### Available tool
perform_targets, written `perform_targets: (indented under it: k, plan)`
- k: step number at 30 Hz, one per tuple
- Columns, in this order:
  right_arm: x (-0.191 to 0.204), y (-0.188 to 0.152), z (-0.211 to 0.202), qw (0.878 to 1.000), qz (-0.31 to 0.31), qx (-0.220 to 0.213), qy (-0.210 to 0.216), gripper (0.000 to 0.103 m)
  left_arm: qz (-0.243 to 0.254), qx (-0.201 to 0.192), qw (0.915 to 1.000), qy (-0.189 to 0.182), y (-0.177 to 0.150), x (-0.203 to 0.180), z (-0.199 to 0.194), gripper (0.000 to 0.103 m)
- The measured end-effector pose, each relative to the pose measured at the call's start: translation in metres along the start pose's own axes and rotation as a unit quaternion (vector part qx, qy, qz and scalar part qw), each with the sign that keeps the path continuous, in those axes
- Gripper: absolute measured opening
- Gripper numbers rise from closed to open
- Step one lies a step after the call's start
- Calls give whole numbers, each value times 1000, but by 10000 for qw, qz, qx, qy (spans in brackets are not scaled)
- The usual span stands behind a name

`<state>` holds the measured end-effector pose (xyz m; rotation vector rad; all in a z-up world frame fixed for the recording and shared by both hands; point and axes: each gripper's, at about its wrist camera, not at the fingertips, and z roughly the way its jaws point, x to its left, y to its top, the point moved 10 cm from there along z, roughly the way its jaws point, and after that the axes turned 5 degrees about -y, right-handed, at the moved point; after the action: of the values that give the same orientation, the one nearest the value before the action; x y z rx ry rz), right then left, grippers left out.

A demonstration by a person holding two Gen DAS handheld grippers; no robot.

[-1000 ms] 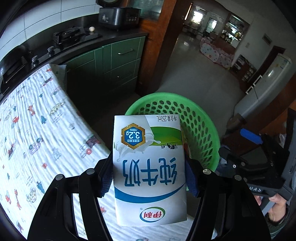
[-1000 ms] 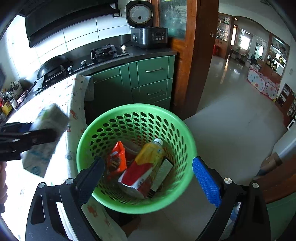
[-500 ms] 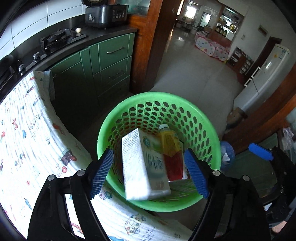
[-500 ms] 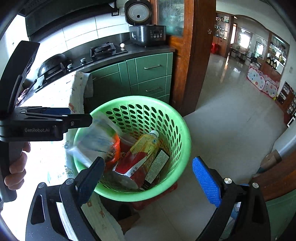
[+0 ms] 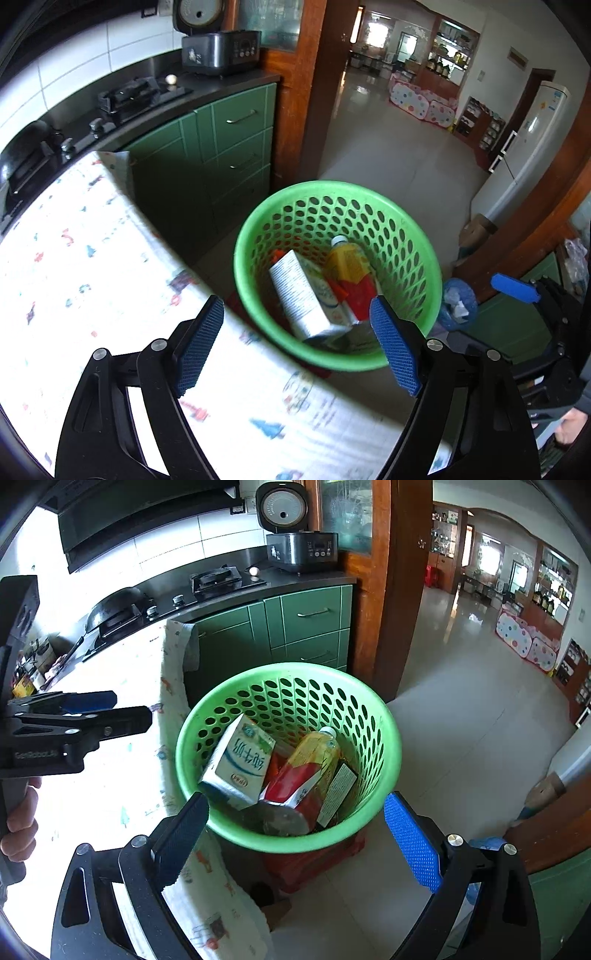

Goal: Collect trash

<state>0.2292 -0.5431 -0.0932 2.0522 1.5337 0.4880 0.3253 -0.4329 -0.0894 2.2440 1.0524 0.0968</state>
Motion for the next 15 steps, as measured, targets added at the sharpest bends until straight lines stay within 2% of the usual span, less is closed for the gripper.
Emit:
perform_targets:
  k: [15]
  plan:
    - [65, -35, -47, 9995, -265, -95, -105, 93, -149, -356, 9985, 382, -62, 44, -82, 90]
